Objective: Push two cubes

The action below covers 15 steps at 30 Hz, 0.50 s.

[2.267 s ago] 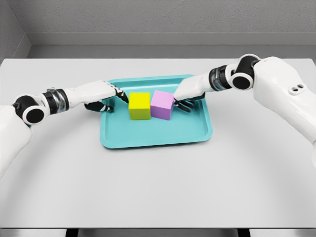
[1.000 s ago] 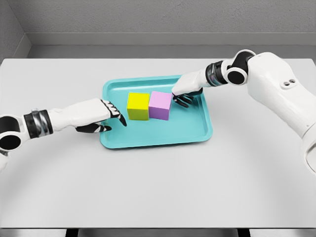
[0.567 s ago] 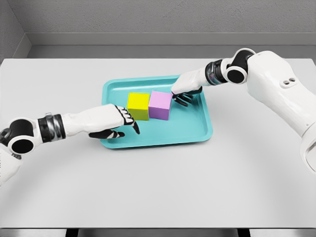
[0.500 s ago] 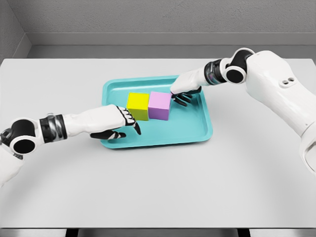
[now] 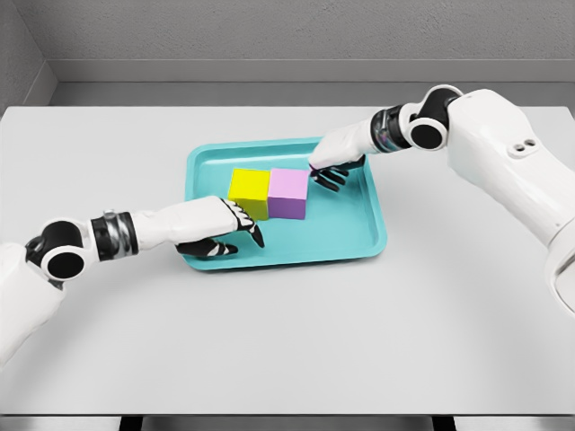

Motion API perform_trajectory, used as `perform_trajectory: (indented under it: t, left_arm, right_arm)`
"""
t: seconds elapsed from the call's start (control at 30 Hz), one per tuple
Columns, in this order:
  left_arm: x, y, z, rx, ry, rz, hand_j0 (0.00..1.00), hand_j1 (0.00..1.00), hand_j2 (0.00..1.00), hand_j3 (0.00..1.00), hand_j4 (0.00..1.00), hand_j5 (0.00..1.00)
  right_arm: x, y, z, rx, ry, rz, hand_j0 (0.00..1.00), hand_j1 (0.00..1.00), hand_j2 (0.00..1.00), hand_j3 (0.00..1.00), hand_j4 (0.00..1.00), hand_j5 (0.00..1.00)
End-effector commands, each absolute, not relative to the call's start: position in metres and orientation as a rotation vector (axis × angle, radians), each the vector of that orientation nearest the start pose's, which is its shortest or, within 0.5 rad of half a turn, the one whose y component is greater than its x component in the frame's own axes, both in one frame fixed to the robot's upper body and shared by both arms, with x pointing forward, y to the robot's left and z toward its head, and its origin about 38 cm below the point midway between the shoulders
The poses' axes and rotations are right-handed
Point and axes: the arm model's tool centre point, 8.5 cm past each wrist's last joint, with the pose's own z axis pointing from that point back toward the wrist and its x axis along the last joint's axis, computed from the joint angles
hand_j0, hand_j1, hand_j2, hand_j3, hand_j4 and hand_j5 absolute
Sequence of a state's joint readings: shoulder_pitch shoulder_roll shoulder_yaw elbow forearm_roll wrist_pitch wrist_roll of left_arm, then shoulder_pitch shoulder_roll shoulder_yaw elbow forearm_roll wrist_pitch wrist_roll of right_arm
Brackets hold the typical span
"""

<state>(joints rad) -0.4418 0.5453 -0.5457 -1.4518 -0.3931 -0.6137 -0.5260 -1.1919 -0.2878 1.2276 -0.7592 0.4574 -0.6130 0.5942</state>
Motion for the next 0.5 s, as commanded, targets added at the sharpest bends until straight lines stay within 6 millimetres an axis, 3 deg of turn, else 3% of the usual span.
perform_trajectory:
  t: [0.0, 0.07, 0.1, 0.13, 0.17, 0.23, 0.27, 0.3, 0.37, 0.43, 0.47]
  left_arm:
    - [0.396, 0.223, 0.161, 0.073, -1.656, -1.950, 0.61, 0.61, 0.61, 0.61, 0.61, 0.61]
    - [0.384, 0.264, 0.191, 0.104, -1.624, -1.976, 0.62, 0.62, 0.62, 0.62, 0.62, 0.62]
    - [0.382, 0.283, 0.205, 0.144, -1.617, -1.969, 0.67, 0.67, 0.67, 0.67, 0.67, 0.67]
    - [0.377, 0.303, 0.207, 0.169, -1.598, -1.934, 0.79, 0.79, 0.79, 0.79, 0.79, 0.79]
    - [0.371, 0.322, 0.207, 0.202, -1.578, -1.897, 1.00, 1.00, 1.00, 1.00, 1.00, 1.00]
    - [0.372, 0.353, 0.208, 0.260, -1.493, -1.885, 1.00, 1.00, 1.00, 1.00, 1.00, 1.00]
    - [0.377, 0.365, 0.202, 0.275, -1.459, -1.855, 1.00, 1.00, 1.00, 1.00, 1.00, 1.00]
    - [0.380, 0.374, 0.210, 0.312, -1.464, -1.836, 1.00, 1.00, 1.00, 1.00, 1.00, 1.00]
    - [0.384, 0.383, 0.207, 0.326, -1.454, -1.801, 1.00, 1.00, 1.00, 1.00, 1.00, 1.00]
    - [0.385, 0.391, 0.203, 0.334, -1.426, -1.787, 1.00, 1.00, 1.00, 1.00, 1.00, 1.00]
    - [0.385, 0.389, 0.200, 0.328, -1.427, -1.786, 1.00, 1.00, 1.00, 1.00, 1.00, 1.00]
  right_arm:
    - [0.543, -0.142, 0.184, 0.404, 1.380, -3.330, 0.12, 0.12, 0.12, 0.12, 0.12, 0.12]
    - [0.545, -0.152, 0.190, 0.434, 1.377, -3.334, 0.12, 0.12, 0.12, 0.12, 0.12, 0.12]
    - [0.547, -0.159, 0.195, 0.459, 1.377, -3.336, 0.12, 0.12, 0.12, 0.12, 0.12, 0.12]
    - [0.549, -0.164, 0.199, 0.478, 1.375, -3.337, 0.12, 0.12, 0.12, 0.12, 0.12, 0.12]
    - [0.550, -0.168, 0.204, 0.498, 1.376, -3.337, 0.12, 0.12, 0.12, 0.12, 0.12, 0.12]
    - [0.555, -0.188, 0.223, 0.581, 1.367, -3.336, 0.14, 0.14, 0.14, 0.14, 0.14, 0.14]
    - [0.558, -0.216, 0.236, 0.663, 1.354, -3.352, 0.14, 0.14, 0.14, 0.14, 0.14, 0.14]
    - [0.559, -0.254, 0.244, 0.752, 1.341, -3.396, 0.15, 0.15, 0.15, 0.15, 0.15, 0.15]
    - [0.554, -0.316, 0.255, 0.894, 1.301, -3.468, 0.22, 0.22, 0.22, 0.22, 0.22, 0.22]
    - [0.543, -0.365, 0.257, 0.992, 1.260, -3.535, 0.48, 0.48, 0.48, 0.48, 0.48, 0.48]
    - [0.538, -0.381, 0.256, 1.021, 1.241, -3.560, 0.69, 0.69, 0.69, 0.69, 0.69, 0.69]
